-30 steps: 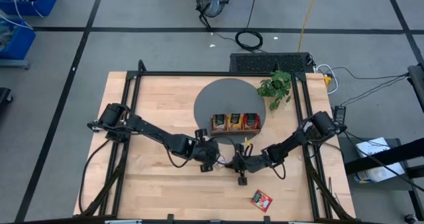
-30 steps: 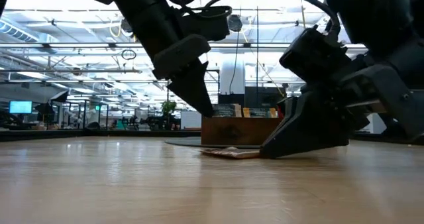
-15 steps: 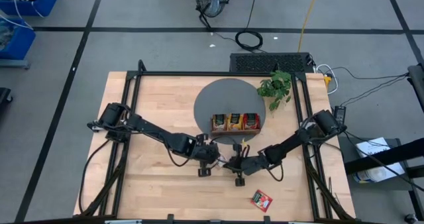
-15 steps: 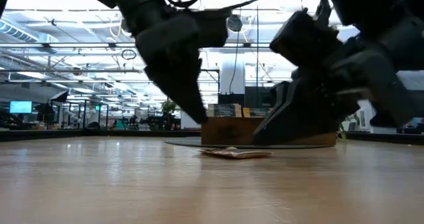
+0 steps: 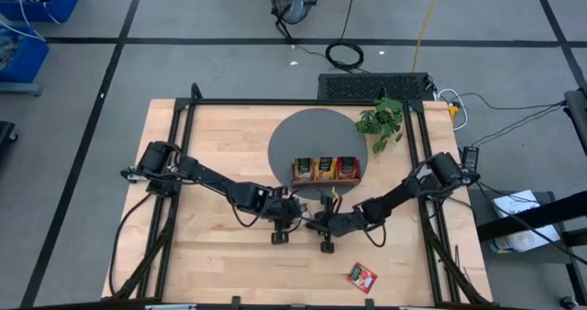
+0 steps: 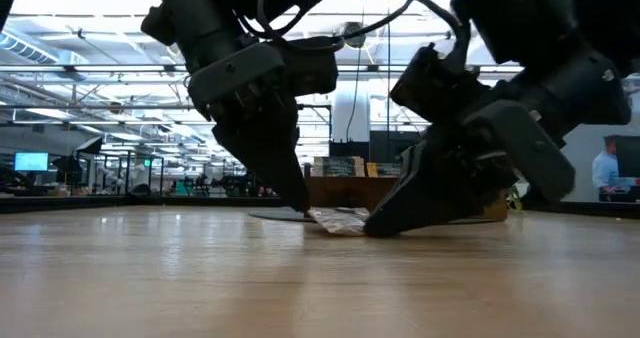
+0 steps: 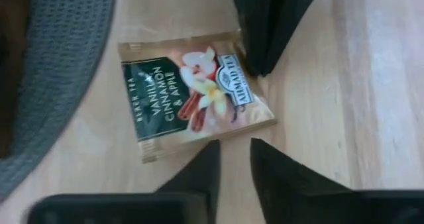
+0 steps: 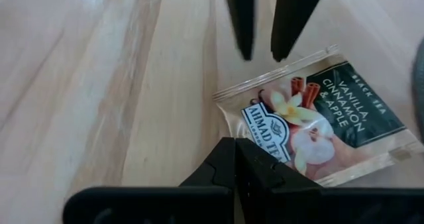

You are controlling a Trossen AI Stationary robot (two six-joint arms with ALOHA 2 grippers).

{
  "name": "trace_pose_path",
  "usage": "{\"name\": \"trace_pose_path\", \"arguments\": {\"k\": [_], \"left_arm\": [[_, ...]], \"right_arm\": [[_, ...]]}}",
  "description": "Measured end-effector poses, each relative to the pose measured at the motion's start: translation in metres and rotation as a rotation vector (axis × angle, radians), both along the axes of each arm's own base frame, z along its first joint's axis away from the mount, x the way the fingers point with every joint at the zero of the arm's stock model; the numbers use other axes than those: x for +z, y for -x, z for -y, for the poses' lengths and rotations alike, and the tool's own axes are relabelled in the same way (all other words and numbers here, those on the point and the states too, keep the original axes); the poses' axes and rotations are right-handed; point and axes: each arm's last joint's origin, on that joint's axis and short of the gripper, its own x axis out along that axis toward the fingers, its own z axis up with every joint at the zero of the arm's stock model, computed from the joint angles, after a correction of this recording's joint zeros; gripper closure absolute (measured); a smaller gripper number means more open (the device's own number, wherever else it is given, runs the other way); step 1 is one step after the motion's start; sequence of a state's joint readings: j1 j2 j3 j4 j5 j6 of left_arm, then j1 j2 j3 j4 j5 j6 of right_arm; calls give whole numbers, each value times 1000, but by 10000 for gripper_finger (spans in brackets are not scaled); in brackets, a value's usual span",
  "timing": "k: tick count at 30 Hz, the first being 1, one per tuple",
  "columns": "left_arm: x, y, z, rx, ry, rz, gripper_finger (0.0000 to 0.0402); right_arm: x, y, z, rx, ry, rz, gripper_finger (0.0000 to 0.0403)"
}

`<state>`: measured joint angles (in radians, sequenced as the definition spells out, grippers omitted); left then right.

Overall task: Pick & Place Tea
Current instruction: Put the brown tea bag into the left section of the wooden organizer

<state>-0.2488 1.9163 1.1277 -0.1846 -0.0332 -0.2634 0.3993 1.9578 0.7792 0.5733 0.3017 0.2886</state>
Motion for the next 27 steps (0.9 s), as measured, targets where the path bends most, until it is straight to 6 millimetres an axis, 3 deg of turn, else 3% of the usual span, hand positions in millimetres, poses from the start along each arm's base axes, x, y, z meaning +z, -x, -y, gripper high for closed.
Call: {"name": "trace_pose_path", "arguments": {"k": [11, 18, 27], "left_arm": [[1, -1, 0, -2, 81, 3, 145], [2, -5, -4, 4, 111, 22, 94], [2, -10, -27, 76, 132, 28, 62]], "right_arm": [[-11, 9, 0, 17, -103, -164, 403], [-24, 17, -3, 18, -140, -222, 403], [-35, 15, -6, 84, -183, -191, 403]]}}
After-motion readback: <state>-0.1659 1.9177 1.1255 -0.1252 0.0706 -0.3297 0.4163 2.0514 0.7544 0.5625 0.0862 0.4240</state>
